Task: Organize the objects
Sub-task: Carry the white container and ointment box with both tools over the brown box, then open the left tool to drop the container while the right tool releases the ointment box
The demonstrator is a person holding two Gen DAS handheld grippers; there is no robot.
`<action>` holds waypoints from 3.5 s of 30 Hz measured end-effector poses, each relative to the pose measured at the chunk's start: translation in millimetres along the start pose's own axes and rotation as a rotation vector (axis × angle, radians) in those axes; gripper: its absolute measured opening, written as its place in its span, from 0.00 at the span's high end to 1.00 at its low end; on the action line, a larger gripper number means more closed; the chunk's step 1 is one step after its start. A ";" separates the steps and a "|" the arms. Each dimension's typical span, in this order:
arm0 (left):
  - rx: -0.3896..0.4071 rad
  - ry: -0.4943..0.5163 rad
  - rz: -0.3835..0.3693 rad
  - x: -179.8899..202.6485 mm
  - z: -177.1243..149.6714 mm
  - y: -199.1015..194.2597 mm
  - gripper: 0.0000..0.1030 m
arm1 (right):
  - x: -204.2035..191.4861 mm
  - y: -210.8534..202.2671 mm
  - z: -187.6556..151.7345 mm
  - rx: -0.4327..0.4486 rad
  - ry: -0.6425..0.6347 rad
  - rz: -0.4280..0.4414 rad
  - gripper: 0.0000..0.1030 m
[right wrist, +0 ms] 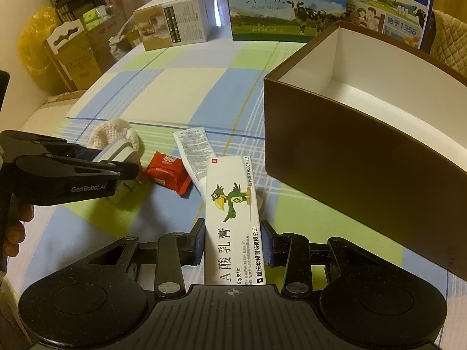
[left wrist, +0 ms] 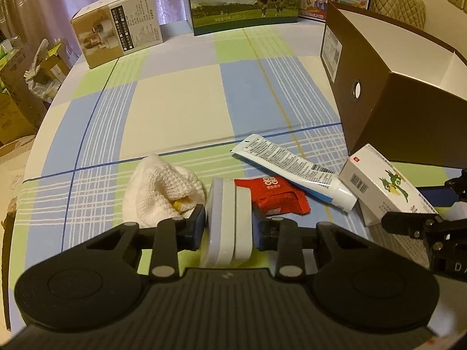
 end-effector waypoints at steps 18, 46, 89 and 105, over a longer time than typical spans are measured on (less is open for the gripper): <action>0.106 -0.003 -0.049 9.6 20.1 -62.9 0.73 | -9.1 -65.1 15.4 0.134 0.051 0.070 0.66; 0.277 0.196 -0.202 147.0 153.6 -109.5 0.73 | 165.1 -205.9 62.8 0.335 0.233 -0.125 0.66; 0.055 0.287 -0.180 226.4 187.7 70.4 0.60 | 256.1 -45.7 71.3 0.114 0.601 -0.111 0.66; 0.060 0.270 -0.197 210.8 188.6 53.8 0.29 | 259.4 -53.4 79.4 0.204 0.654 -0.107 0.64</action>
Point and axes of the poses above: each gripper's, at about its wrist camera, not at the fingertips, and y roughly the way its jaws point, x to its right, z to its top, the point moved 3 cm from there along y, roughly the way its jaws point, and after that the axes turned 4 degrees about x, right-handed, at the moved point
